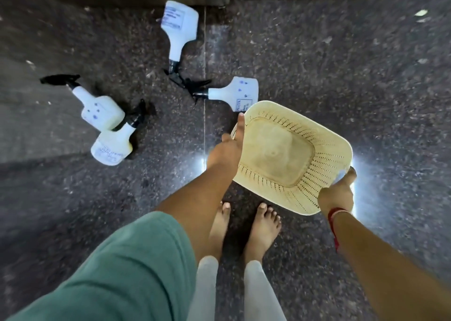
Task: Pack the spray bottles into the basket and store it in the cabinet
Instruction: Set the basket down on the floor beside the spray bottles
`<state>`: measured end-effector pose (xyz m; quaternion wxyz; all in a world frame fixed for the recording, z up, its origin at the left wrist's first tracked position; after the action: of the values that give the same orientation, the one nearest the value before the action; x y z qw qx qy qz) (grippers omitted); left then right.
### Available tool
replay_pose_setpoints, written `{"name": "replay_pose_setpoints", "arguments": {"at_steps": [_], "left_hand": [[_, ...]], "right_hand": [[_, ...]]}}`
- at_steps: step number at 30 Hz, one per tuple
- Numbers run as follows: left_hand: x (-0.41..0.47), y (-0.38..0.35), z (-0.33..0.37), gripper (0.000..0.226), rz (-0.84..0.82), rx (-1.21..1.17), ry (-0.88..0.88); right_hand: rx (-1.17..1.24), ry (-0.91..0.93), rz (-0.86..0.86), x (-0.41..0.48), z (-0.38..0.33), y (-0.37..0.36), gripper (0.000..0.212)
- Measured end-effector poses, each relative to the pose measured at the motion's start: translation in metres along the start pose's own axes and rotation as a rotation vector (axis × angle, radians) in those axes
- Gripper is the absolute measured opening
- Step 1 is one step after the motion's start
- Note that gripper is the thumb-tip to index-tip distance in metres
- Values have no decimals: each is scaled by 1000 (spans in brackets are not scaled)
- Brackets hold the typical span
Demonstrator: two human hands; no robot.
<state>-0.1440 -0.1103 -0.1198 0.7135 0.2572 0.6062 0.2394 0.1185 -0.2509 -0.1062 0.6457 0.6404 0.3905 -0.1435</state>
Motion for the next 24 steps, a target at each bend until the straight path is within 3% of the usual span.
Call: {"name": "replay_pose_setpoints", "arguments": {"at_steps": [14,16,17,19,20,21,23,24], "left_hand": [[-50,-21,-139,102,63,-183,196],[-52,-16,-172,103,85,-109,225],[-58,-9,-174,100,128,15,200],[-75,-9,-131,74,363,76,-74],[-90,-36,-98,52,320,-3,-198],[-99,-76,-69,42,160,-33,-263],[-110,-152,-48,44,-250,-35,-209],[-108,-169,-49,45,-299,-20,-175]], "right_hand": [[-212,283,-85,-52,-101,-69,72],[-256,346,-98,-64,-117,-84,73],[-278,376,-107,-69,-125,-92,73],[-302,425,-125,-80,-139,-107,73],[-307,451,-132,-86,-146,-115,72],[-307,478,-135,-92,-154,-122,72],[-307,520,-123,-100,-169,-132,73],[-309,530,-109,-102,-175,-135,74]]}}
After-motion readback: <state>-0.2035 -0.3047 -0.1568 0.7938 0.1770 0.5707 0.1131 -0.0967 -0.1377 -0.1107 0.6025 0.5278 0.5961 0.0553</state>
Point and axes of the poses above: each hand's wrist, its own x-axis towards the middle knuckle, its own y-axis out of the back of the hand, z = x × y, the point moved 9 cm from there along x, towards the middle knuckle, and after that the axes turned 2 degrees about -z, right-handed, at the moved point
